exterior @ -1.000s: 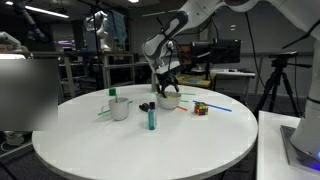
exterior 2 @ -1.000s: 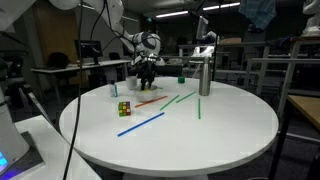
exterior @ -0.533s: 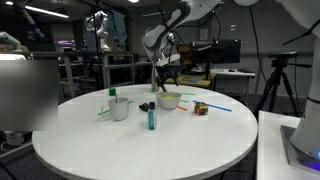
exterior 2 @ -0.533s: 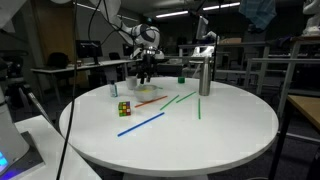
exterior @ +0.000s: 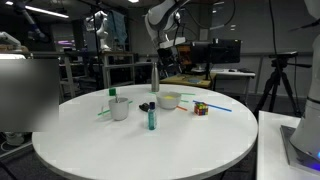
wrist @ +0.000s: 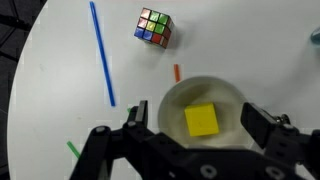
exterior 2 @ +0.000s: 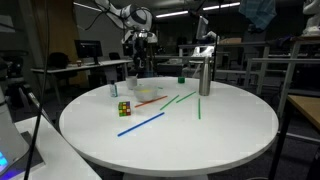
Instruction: Put the yellow cube in the bowl
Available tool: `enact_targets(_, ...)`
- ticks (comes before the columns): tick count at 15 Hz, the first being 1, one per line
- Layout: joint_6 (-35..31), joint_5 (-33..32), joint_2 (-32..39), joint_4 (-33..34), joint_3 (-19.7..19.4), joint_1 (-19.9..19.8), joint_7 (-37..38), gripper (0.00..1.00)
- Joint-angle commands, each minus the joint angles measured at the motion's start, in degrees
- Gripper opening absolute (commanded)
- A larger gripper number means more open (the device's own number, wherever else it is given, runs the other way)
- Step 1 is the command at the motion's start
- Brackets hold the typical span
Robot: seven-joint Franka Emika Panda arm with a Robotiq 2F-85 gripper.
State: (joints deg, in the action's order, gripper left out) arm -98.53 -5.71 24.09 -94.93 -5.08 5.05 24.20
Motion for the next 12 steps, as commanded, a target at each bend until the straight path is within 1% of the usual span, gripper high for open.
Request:
enact_targets(1,-2.4,-3.3,-13.0,-11.7,1.1,1.6,2.1,1.00)
enact_targets(6,-6.4,-8.9,-26.5,-23.2,5.1,2.1,0.9,1.00)
enact_targets(9,-8.6,-9.2,-33.0,-28.8,7.7,1.4,-1.2,1.00)
enact_targets(10,-5.8,-7.8,-27.4,-23.1,7.8,0.6,-0.3,1.00)
enact_targets(12,-6.4,-7.9,-31.0,-26.2,8.9,0.5,-0.4,1.00)
